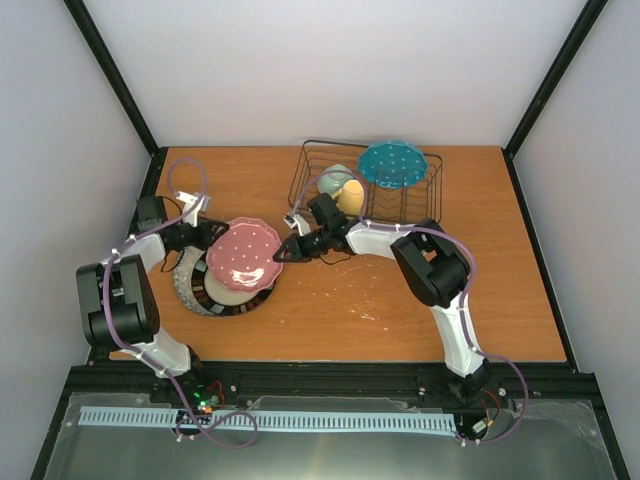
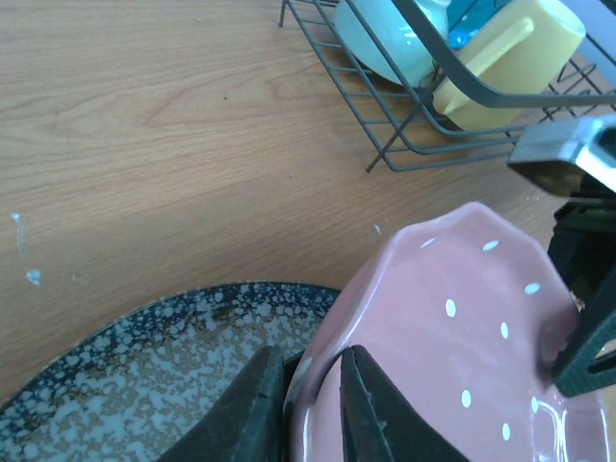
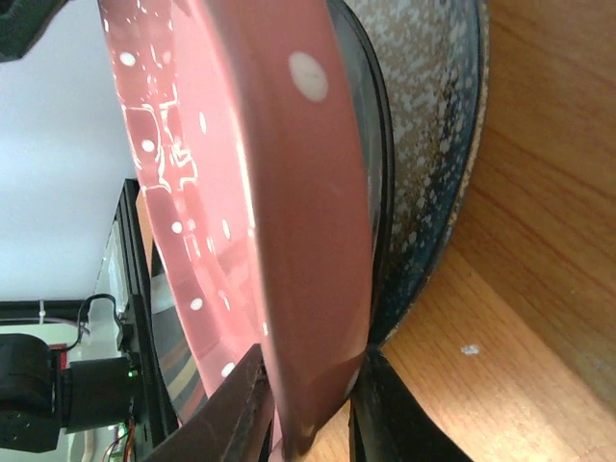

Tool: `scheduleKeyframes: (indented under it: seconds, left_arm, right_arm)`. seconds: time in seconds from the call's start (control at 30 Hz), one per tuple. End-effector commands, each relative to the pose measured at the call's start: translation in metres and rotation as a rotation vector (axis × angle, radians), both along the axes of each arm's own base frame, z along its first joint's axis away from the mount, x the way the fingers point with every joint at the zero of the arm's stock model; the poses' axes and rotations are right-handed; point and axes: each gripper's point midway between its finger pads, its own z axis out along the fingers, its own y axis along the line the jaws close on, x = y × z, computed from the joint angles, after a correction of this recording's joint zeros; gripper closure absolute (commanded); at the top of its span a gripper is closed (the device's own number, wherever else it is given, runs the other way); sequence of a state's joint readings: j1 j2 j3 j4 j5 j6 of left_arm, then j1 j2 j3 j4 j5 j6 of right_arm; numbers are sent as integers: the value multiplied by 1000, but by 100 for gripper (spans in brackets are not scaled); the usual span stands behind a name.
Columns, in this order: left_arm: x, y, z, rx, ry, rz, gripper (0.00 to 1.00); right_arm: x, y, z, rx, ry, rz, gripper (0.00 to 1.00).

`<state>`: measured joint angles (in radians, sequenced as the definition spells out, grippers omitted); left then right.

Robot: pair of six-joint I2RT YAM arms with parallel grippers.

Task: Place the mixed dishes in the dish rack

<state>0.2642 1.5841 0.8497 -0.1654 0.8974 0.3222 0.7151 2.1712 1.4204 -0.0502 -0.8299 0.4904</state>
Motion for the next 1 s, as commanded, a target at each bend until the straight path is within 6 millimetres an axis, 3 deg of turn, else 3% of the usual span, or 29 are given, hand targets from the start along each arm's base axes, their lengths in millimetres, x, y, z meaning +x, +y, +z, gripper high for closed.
scheduleKeyframes:
  seconds: [0.0,0.23,0.7,0.97]
  left_arm:
    - [9,-4,13,37,-21,4,81]
    - [21,6,27,67,-55,64,71]
    - [67,28,98,120,-237,176,58]
    - [73,26,90,87,-203,161,54]
  right_arm:
    - [-9,19,88,244,-272,128,97]
    - [-2,12,114,288,-318,110,97]
    - [9,8,136,351,-322,92,97]
    - [10,4,142,361,-307,94,97]
